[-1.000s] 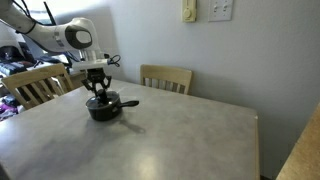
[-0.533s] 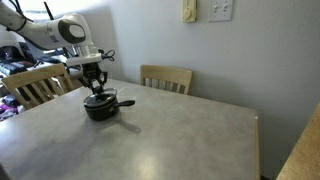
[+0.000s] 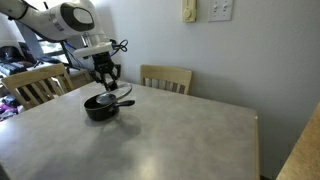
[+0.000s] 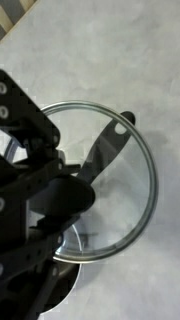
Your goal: Take the lid off the pot
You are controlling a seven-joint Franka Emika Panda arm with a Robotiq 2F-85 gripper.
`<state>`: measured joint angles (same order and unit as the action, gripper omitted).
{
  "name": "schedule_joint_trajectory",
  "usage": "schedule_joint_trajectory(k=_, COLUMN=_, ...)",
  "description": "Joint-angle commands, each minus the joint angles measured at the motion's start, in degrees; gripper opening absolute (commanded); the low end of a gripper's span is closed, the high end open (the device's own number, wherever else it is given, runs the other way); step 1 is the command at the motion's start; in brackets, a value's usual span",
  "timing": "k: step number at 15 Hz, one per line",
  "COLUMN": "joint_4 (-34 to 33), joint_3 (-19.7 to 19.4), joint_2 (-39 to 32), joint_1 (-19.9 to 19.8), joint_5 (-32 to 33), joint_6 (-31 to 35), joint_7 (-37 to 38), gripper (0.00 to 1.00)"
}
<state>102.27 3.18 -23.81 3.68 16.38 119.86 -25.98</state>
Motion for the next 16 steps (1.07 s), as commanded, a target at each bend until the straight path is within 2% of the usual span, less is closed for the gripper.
schedule_joint_trajectory(k=1, joint_4=4.55, joint_3=-1.07, joint_2=4.88, joint_1=-2.35, joint_5=1.13, joint_6=-0.41, joint_7=-0.67, gripper=0.15)
schedule_joint_trajectory(k=7, joint_4=7.61, joint_3=-4.10, joint_2=7.32, joint_1=-6.46, joint_5=0.69, joint_6=0.40, joint_7=-0.80, gripper=0.15)
schedule_joint_trajectory(k=10, joint_4=12.59, joint_3=-5.23, joint_2=9.23, joint_1=-7.57, joint_5=0.29, joint_6=2.40, joint_7=1.90, gripper=0.15)
schedule_joint_trajectory(k=16, joint_4=18.00, joint_3=-6.50, joint_2=7.69, joint_1=-9.34, joint_5=-0.88, joint_6=6.70, joint_7=4.96, gripper=0.15)
